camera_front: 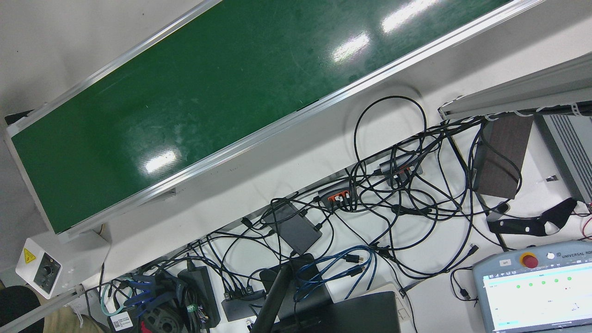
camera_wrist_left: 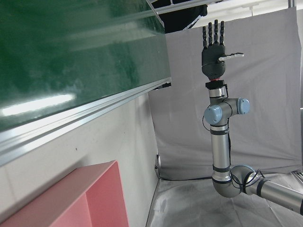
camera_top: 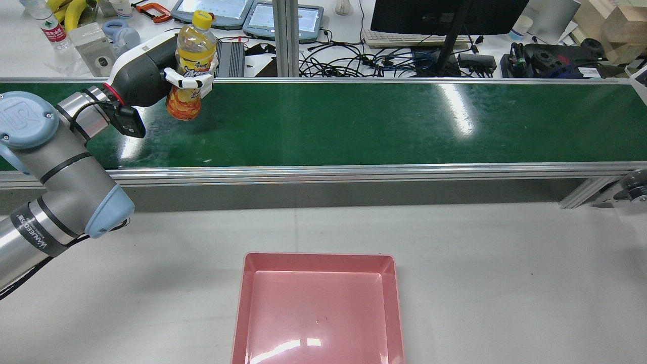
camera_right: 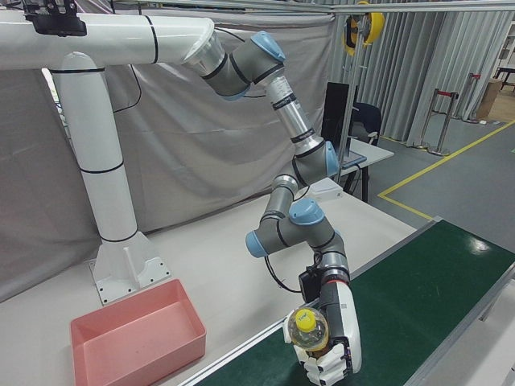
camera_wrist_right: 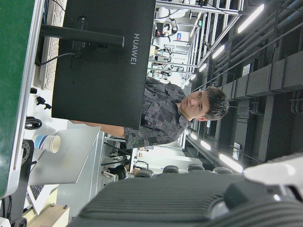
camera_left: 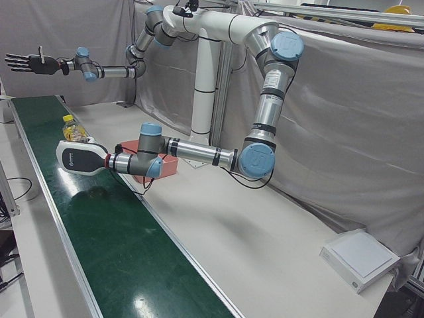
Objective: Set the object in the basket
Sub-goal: 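Lift the bottle off the conveyor and carry it over the pink tray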
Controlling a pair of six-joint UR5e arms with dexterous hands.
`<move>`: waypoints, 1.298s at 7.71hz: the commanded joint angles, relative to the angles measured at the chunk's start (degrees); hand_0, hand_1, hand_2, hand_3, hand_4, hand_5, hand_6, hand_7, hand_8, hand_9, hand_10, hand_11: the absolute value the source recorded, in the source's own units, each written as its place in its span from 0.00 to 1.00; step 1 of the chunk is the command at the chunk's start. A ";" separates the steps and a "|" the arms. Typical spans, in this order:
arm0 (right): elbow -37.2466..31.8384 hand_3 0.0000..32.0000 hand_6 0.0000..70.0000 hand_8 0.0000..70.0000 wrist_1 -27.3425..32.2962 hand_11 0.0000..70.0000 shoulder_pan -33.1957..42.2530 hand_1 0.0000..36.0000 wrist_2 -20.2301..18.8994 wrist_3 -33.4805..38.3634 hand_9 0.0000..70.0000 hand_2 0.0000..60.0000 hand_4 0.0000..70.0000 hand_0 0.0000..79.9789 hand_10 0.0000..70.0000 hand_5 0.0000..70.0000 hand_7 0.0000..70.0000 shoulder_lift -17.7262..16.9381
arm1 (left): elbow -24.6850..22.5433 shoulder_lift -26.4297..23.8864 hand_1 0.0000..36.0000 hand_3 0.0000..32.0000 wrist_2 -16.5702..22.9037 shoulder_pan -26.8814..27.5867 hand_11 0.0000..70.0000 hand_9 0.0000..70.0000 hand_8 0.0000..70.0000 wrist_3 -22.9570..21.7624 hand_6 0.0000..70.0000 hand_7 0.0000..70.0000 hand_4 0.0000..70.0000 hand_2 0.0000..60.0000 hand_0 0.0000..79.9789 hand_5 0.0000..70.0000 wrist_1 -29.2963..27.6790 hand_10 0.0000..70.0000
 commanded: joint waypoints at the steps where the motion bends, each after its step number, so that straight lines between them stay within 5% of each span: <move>1: 0.14 0.00 0.00 0.00 0.00 0.00 0.00 0.00 0.00 0.02 0.00 0.00 0.00 0.00 0.00 0.00 0.00 0.00 | -1.16 -1.73 0.63 0.00 -0.03 5.17 1.00 1.00 0.94 -0.24 0.91 1.00 1.00 1.00 0.61 1.00 -0.76 1.00; 4: 0.14 0.00 0.00 0.00 0.00 0.00 0.00 0.00 0.00 0.02 0.00 0.00 0.00 0.00 0.00 0.00 0.00 -0.09 | -5.88 -2.43 0.61 0.00 0.05 16.09 1.00 1.00 0.91 0.02 0.88 1.00 1.00 1.00 0.63 1.00 -1.91 0.99; 10: 0.14 0.00 0.00 0.00 0.00 0.00 0.00 0.00 0.00 0.02 0.00 0.00 0.00 0.00 0.00 0.00 0.00 -0.09 | -13.10 -1.91 0.55 0.00 0.05 28.75 1.00 1.00 0.90 3.43 0.90 1.00 1.00 1.00 0.63 1.00 -1.91 0.94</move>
